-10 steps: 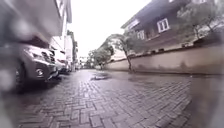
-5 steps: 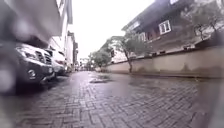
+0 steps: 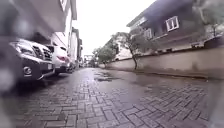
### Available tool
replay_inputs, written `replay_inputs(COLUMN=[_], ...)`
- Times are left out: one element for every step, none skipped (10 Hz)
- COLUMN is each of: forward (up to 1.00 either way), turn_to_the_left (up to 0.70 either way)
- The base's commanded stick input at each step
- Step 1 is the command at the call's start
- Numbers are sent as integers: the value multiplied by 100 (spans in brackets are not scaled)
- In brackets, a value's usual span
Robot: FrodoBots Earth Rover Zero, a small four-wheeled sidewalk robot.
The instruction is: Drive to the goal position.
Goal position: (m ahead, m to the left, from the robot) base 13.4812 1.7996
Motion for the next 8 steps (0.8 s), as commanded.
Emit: replay_inputs(forward=[70, 70, 70, 70, 70, 70, 70, 70], turn_to_the_left=[0, 0, 0, 0, 0, 0, 0, 0])
